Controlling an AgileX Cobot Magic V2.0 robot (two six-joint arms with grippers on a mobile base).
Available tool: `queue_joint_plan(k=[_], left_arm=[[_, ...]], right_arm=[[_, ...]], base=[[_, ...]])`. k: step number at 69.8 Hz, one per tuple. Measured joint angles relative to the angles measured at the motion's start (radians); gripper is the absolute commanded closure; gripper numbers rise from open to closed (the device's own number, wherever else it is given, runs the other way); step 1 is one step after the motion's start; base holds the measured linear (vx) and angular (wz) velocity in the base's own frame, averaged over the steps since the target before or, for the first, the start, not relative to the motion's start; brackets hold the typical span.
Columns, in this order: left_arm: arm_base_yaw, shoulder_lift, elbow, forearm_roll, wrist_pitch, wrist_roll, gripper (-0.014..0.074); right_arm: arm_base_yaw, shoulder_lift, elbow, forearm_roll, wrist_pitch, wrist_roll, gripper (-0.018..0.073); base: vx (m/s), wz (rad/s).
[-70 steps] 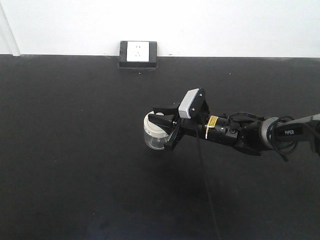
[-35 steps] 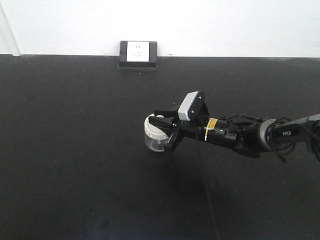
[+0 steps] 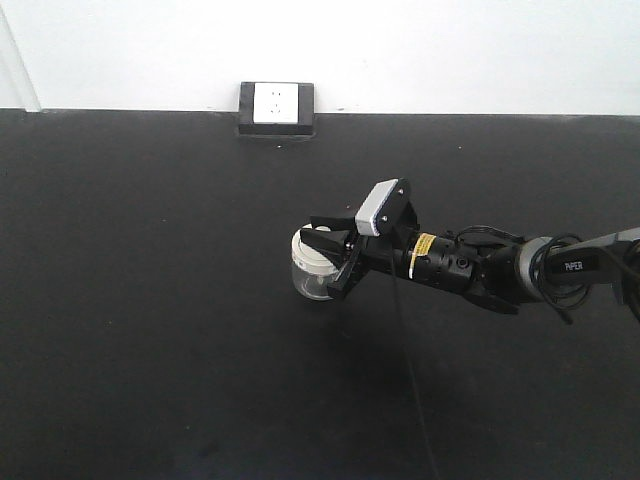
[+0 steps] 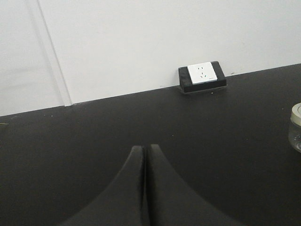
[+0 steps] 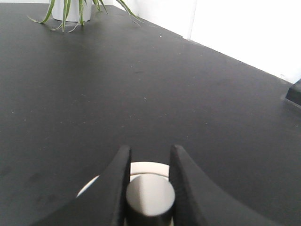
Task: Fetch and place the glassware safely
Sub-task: 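Extend the right arm forward, carrying the jar farther over the bench, then lower the jar onto the bench and open the right gripper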
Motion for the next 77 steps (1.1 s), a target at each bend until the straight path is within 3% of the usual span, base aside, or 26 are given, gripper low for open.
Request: queue_joint_plan(k=[20, 29, 43, 59, 77], left_arm=[[0.000, 0.000, 0.000, 0.000, 0.000, 0.000, 0.0603], [0.000, 0.000, 0.000, 0.000, 0.000, 0.000, 0.0603], [0.000, 0.000, 0.000, 0.000, 0.000, 0.000, 0.0603], [0.000, 0.000, 0.000, 0.000, 0.000, 0.000, 0.0603], [0.000, 0.000, 0.000, 0.000, 0.000, 0.000, 0.0603]], right_arm=[[0.000, 0.000, 0.000, 0.006, 0.003, 0.000, -0.0061], [0.000, 0.000, 0.000, 0.004, -0.016, 0.000, -0.0153], [0.000, -0.026, 0.000, 0.002, -0.034, 0.005, -0.0144], [0.000, -0.120, 0.000, -0.009, -0.011, 0.060, -0.0062], [0.000, -0.294, 0.001, -0.078, 0.128, 0.247, 0.0067]], base=[[0.00, 0.00], [0.00, 0.00], [0.00, 0.00], [0.00, 0.00], [0.00, 0.00]])
